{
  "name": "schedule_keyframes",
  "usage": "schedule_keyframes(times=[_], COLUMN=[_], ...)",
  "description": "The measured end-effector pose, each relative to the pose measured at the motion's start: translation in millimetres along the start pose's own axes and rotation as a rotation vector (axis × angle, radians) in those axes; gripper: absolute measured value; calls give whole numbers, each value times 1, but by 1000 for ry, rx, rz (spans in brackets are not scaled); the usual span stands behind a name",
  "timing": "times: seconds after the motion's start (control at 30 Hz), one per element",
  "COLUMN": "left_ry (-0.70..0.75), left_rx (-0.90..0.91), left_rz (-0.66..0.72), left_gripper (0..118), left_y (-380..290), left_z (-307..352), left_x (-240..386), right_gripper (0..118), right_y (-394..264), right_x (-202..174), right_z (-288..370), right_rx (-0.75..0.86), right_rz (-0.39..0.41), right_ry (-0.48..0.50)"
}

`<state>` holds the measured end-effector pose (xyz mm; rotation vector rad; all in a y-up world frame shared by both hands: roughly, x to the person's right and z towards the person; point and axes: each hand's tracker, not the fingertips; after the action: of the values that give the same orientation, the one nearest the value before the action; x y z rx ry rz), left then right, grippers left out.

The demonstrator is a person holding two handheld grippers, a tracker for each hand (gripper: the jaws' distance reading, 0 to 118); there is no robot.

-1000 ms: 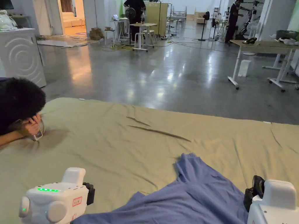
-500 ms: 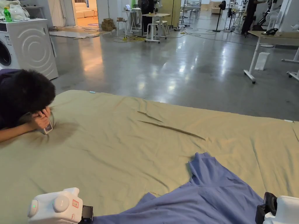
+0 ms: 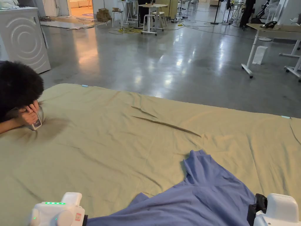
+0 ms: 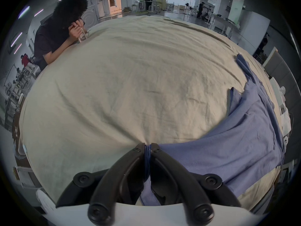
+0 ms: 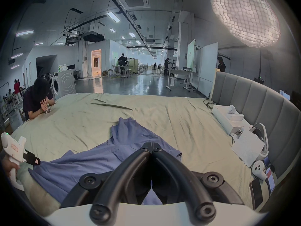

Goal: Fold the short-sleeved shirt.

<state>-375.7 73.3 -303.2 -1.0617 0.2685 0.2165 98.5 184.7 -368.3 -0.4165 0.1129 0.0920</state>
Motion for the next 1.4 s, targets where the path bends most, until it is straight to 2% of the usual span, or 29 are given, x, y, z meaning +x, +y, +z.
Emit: schedule_keyframes(times=[0.03, 0.17, 0.27, 0.33, 0.37, 0.4, 0.43, 0.47, 0.57, 0.67, 0.77, 0.8, 0.87, 0.9, 0.93, 0.97, 1.07, 1.1, 1.2, 1.23, 1.4], left_ry=[-11, -79, -79, -69, -85, -90, -79, -74, -62, -59, -50, -41, -39, -36, -31, -30, -24, -21, -21, -19, -25], left_rx=[11, 112, 144, 161, 163, 173, 184, 183, 190, 181, 182, 179, 179, 171, 171, 169, 160, 160, 156, 156, 168], left_rz=[-17, 114, 91, 91, 108, 119, 118, 119, 126, 150, 152, 144, 139, 137, 137, 138, 134, 129, 129, 128, 130], left_gripper=[5, 5, 5, 5, 5, 5, 5, 5, 5, 5, 5, 5, 5, 5, 5, 5, 5, 5, 5, 5, 5], left_y=[-2, -8, -8, -9, -7, -8, -9, -8, -8, -5, -3, -3, -2, -1, -1, -2, -3, -3, -2, -2, -1], left_z=[5, 36, 52, 59, 60, 61, 63, 62, 62, 58, 54, 53, 52, 50, 49, 48, 45, 44, 39, 39, 41], left_x=[-1, -15, -14, -12, -10, -8, -6, -4, 0, 2, 3, 3, 3, 3, 2, 2, 2, 3, 3, 4, 7], right_gripper=[0, 0, 1, 31, 54, 89, 105, 107, 105, 105, 104, 100, 85, 78, 76, 72, 44, 27, 5, 1, 0], right_y=[2, 14, 31, 41, 44, 46, 49, 51, 57, 54, 44, 40, 32, 29, 27, 26, 24, 25, 28, 29, 44], right_x=[2, 10, 16, 15, 13, 11, 10, 7, -1, -10, -18, -19, -25, -27, -27, -30, -33, -35, -37, -36, -21], right_z=[-8, -66, -129, -170, -189, -208, -225, -243, -289, -325, -352, -360, -370, -372, -371, -370, -363, -361, -356, -352, -315], right_rx=[-9, -104, -250, -352, -366, -388, -423, -446, -484, -540, -653, -666, -696, -712, -704, -695, -668, -661, -634, -624, -475], right_rz=[2, 22, 60, 143, 176, 212, 231, 245, 239, 266, 263, 260, 281, 278, 248, 255, 244, 231, 219, 214, 155], right_ry=[8, 57, 110, 121, 141, 145, 161, 172, 170, 179, 187, 188, 157, 177, 206, 183, 196, 190, 162, 164, 178])
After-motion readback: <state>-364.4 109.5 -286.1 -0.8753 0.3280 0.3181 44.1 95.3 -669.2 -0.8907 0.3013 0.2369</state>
